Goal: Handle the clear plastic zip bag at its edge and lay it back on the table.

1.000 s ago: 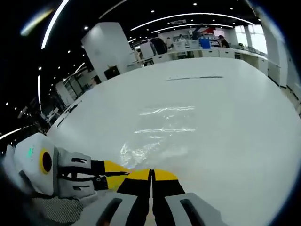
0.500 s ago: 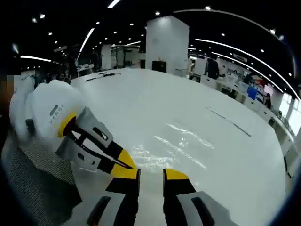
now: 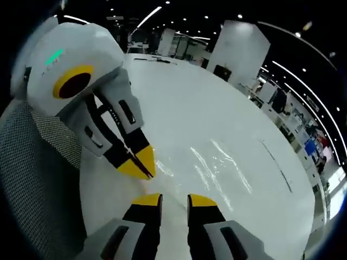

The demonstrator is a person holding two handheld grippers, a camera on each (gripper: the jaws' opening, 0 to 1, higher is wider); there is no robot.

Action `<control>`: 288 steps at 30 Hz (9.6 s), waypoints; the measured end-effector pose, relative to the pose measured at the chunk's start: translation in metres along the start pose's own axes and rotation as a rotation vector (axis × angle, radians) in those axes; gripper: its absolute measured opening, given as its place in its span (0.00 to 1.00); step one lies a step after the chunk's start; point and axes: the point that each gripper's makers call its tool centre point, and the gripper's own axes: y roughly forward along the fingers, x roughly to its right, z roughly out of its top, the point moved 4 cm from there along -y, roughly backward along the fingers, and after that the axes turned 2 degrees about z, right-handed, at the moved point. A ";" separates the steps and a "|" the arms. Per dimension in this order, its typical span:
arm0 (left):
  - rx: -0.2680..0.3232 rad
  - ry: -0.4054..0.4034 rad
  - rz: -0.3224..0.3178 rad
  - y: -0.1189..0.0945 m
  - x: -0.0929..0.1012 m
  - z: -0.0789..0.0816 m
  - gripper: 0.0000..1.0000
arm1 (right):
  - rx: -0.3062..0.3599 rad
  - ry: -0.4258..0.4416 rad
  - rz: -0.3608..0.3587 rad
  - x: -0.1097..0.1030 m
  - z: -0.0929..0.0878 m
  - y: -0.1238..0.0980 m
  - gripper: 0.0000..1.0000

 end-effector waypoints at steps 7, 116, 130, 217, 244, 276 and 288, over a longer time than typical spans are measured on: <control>0.055 0.019 -0.039 -0.007 0.003 0.014 0.00 | -0.034 -0.073 0.055 -0.011 -0.008 0.007 0.08; 0.047 0.212 -0.169 -0.030 -0.017 -0.002 0.00 | 0.118 -0.303 0.030 -0.032 0.045 0.002 0.00; 0.046 0.207 -0.162 -0.032 -0.020 -0.005 0.00 | 0.108 -0.290 0.022 -0.029 0.040 0.000 0.00; 0.033 0.171 -0.139 -0.057 -0.040 -0.030 0.00 | 0.052 -0.194 -0.045 -0.015 -0.012 -0.027 0.00; 0.018 0.287 -0.130 -0.053 -0.034 -0.029 0.00 | 0.074 -0.153 -0.052 -0.015 -0.015 -0.048 0.04; 0.037 0.291 -0.145 -0.054 -0.030 -0.022 0.00 | 0.102 -0.106 0.045 -0.024 0.019 -0.005 0.00; 0.065 0.229 -0.098 -0.062 -0.043 -0.021 0.16 | 0.100 -0.073 0.023 -0.019 0.023 0.002 0.00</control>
